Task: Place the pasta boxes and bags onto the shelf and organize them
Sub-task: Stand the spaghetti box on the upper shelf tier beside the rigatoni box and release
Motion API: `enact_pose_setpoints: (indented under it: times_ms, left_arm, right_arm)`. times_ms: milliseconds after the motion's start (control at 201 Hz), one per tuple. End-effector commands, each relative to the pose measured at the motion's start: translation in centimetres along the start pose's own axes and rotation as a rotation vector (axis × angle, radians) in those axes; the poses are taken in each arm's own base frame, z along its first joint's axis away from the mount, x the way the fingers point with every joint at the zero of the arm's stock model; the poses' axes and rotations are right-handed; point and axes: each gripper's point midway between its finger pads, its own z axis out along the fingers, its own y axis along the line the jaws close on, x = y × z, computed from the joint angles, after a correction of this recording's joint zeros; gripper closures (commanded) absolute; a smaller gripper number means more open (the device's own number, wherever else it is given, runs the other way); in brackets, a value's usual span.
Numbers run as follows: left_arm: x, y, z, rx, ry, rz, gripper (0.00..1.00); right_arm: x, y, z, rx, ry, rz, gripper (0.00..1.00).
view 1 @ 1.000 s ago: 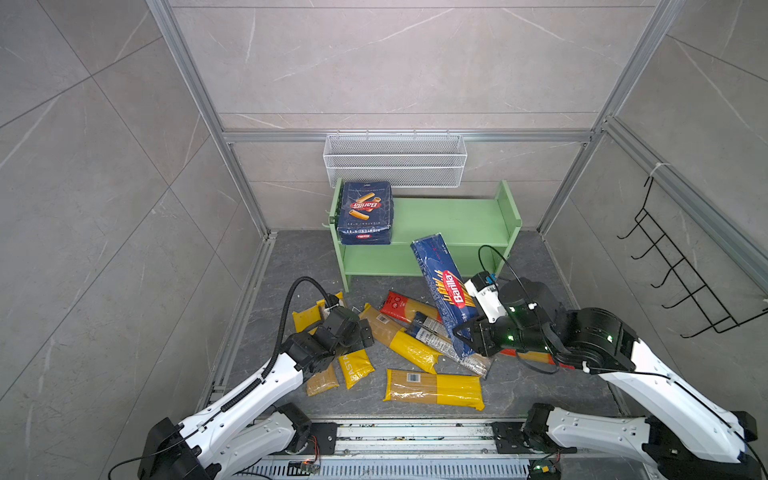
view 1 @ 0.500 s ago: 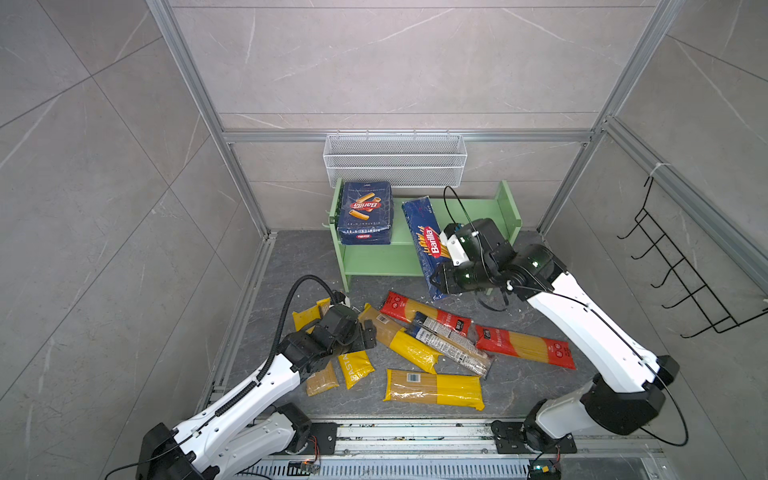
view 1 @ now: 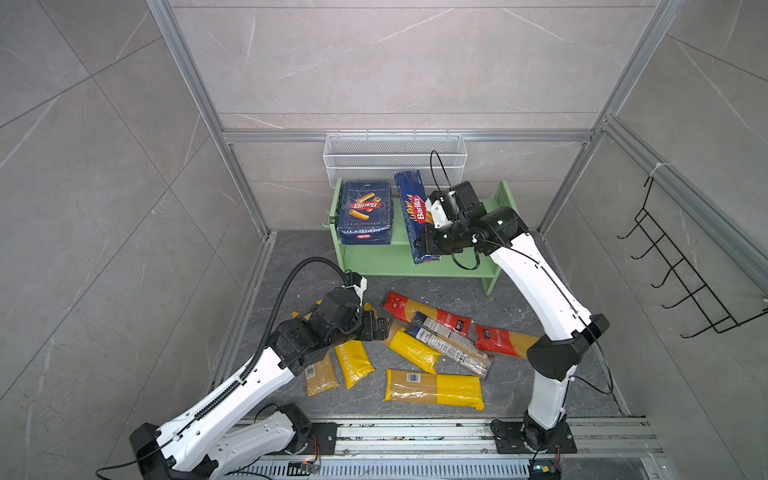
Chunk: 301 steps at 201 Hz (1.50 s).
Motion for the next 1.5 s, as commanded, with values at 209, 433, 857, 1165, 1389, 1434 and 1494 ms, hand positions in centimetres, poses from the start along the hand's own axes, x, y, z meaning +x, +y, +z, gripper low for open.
enact_pose_setpoints:
  times_ms: [209, 433, 857, 1165, 1389, 1434, 1494]
  left_arm:
    - [-0.9, -1.4, -3.6, 0.076, -0.075, 0.075, 0.00]
    - [-2.9, -1.5, -6.5, 0.066, -0.164, 0.100, 0.00]
    - [-4.0, -1.4, -7.2, 0.039, -0.190, 0.099, 0.00]
    - [-3.3, -0.6, -7.4, 0.022, -0.190, 0.080, 0.00]
    - [-2.9, 0.1, -7.5, 0.004, -0.190, 0.072, 0.00]
    - [-2.8, 0.3, -7.4, -0.006, -0.187, 0.069, 0.00]
    - [-2.5, 0.6, -7.1, -0.017, -0.179, 0.065, 0.00]
  right_arm:
    - [-4.8, 0.8, 0.1, -0.052, -0.119, 0.019, 0.67]
    - [-4.8, 0.8, 1.5, -0.064, -0.094, 0.036, 0.60]
    - [-3.9, 1.5, 2.7, -0.115, -0.045, 0.056, 0.42]
    - [-3.8, 1.4, 3.9, -0.111, -0.030, 0.067, 0.41]
    - [-4.5, 1.7, 1.4, -0.121, -0.075, 0.034, 0.26]
    - [-4.5, 1.6, 0.6, -0.111, -0.089, 0.024, 0.23]
    - [-4.7, 1.5, -0.6, -0.106, -0.113, 0.011, 0.19]
